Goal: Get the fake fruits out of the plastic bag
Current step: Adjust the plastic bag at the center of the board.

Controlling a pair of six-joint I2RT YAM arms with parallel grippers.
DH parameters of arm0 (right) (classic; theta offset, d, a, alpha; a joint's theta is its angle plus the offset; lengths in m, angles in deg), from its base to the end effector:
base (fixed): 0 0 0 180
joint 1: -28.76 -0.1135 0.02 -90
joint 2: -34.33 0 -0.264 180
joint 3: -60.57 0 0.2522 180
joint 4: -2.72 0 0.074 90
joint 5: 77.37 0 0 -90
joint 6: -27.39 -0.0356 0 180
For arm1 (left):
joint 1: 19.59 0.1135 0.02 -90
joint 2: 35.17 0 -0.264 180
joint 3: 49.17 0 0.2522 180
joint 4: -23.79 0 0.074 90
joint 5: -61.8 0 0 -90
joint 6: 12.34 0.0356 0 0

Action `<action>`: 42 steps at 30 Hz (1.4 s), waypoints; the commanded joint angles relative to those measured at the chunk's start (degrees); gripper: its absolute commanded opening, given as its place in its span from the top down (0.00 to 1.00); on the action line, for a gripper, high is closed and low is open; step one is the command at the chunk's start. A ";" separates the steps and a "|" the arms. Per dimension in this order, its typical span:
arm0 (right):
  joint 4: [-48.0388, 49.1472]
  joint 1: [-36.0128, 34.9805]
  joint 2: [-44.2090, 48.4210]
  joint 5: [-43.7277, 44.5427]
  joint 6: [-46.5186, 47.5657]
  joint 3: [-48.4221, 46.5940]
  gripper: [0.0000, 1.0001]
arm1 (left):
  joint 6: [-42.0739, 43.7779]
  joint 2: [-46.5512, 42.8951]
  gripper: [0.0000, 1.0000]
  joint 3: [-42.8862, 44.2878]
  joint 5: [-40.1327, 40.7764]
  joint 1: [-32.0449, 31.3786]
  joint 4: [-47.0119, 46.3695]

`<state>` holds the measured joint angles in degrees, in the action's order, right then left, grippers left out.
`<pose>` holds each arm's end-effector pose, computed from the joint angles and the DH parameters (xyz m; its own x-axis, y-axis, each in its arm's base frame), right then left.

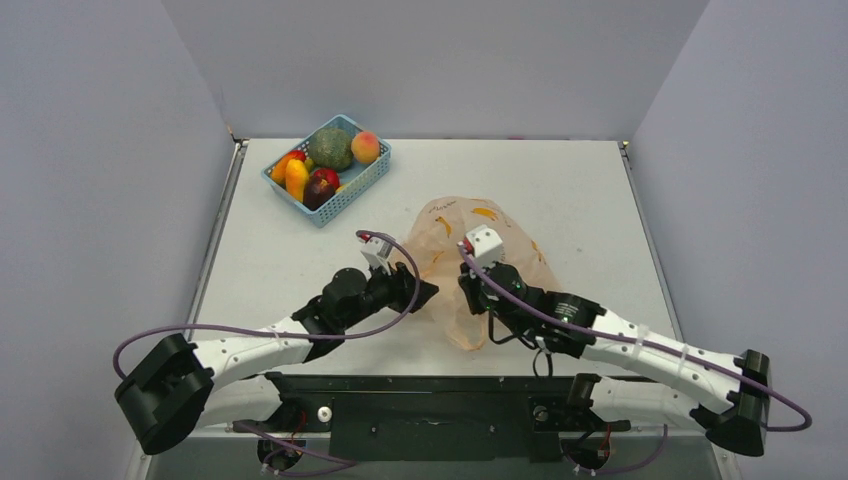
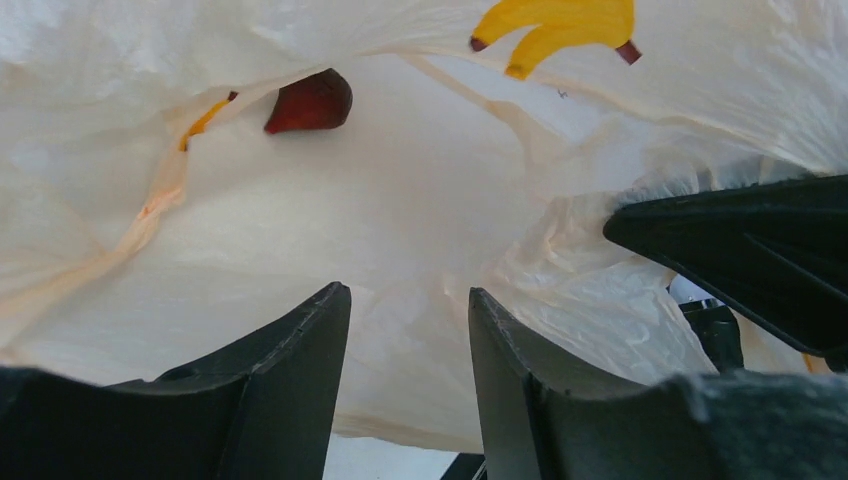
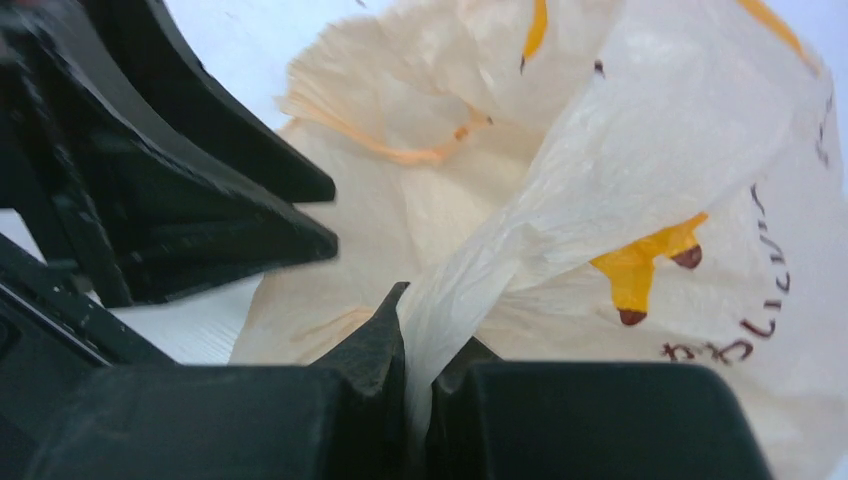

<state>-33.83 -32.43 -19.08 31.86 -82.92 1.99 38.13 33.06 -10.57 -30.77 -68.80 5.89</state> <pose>0.1094 0.1746 0.2922 -0.4755 -0.1844 -0.8602 -0.5617 0.8162 0.1355 0.1612 -0.1892 0.2117 -0.6021 -0.2755 -0.7494 0.5210 0.5757 -0.6302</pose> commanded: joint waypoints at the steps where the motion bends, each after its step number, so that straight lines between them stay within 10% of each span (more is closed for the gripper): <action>1: 5.05 -6.23 -10.06 1.14 13.43 -12.52 1.00 | -1.20 -7.54 0.54 -1.48 2.81 0.85 6.44; 15: 11.84 -16.24 -0.45 3.93 -3.00 10.33 1.00 | -5.72 -1.41 0.42 -11.99 3.91 1.05 -6.42; 34: 10.38 -15.99 -5.45 7.07 -2.56 5.98 0.98 | 3.76 9.51 0.22 -3.36 22.85 0.41 -7.09; 42: 11.50 -15.85 -6.21 6.35 -4.08 7.23 1.00 | 1.44 22.11 0.25 -1.45 24.93 -1.96 -25.30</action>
<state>-24.34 -48.54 -24.85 36.91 -85.07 10.21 40.90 50.30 -13.78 -9.22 -68.89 -4.58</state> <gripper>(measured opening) 0.004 0.756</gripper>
